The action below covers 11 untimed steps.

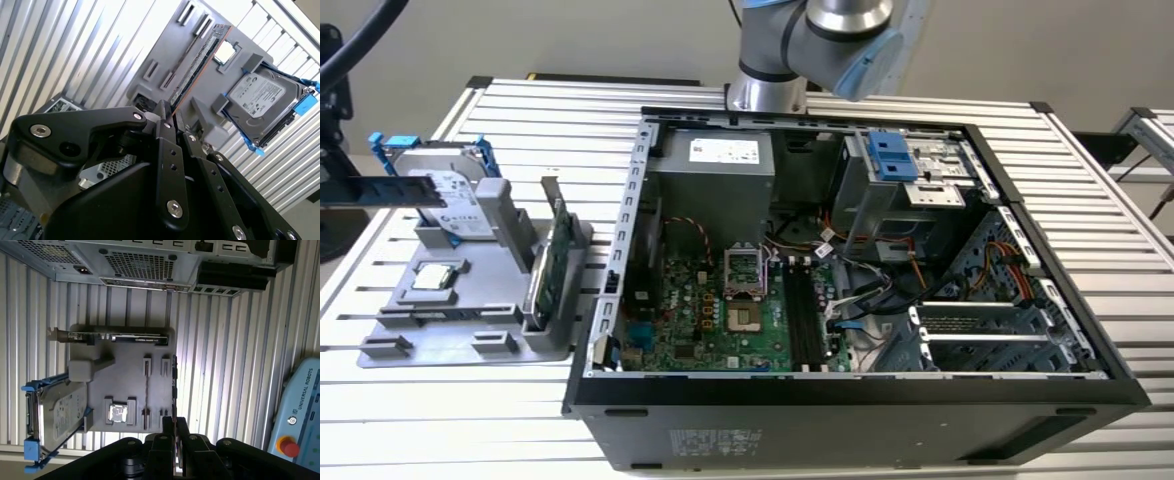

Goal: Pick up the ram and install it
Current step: 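Pick up the ram and move it above insertion slot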

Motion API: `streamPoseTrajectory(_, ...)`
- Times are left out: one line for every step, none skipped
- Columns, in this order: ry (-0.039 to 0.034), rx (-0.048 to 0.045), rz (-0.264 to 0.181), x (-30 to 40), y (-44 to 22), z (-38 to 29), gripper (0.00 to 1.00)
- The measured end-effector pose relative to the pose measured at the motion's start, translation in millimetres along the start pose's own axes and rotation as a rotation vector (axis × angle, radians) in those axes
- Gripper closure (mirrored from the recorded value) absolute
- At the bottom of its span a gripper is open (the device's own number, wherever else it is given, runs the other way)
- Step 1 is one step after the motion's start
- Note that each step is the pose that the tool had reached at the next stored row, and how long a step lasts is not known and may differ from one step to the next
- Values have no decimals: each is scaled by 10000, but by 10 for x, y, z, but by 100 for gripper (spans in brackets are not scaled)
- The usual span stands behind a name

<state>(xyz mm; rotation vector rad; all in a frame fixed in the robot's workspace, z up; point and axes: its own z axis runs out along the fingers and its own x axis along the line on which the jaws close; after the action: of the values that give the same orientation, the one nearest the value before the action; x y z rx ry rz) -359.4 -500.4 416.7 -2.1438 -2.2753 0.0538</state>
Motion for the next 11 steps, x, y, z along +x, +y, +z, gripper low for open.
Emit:
streamPoseTrajectory(0, 5, 0, 0, 5, -2, 100)
streamPoseTrajectory(0, 10, 1, 0, 9, -4, 100)
streamPoseTrajectory(0, 14, 0, -1, 14, -6, 100)
streamPoseTrajectory(1, 19, 0, -1, 20, -8, 100)
streamPoseTrajectory(1, 24, 0, -2, 24, -9, 100)
streamPoseTrajectory(2, 28, -1, -2, 29, -11, 100)
streamPoseTrajectory(2, 34, 0, -2, 34, -13, 100)
streamPoseTrajectory(2, 38, 0, -2, 38, -14, 100)
streamPoseTrajectory(3, 41, 0, -3, 43, -15, 100)
streamPoseTrajectory(3, 47, 0, -3, 47, -17, 100)
streamPoseTrajectory(4, 49, -1, -3, 52, -17, 100)
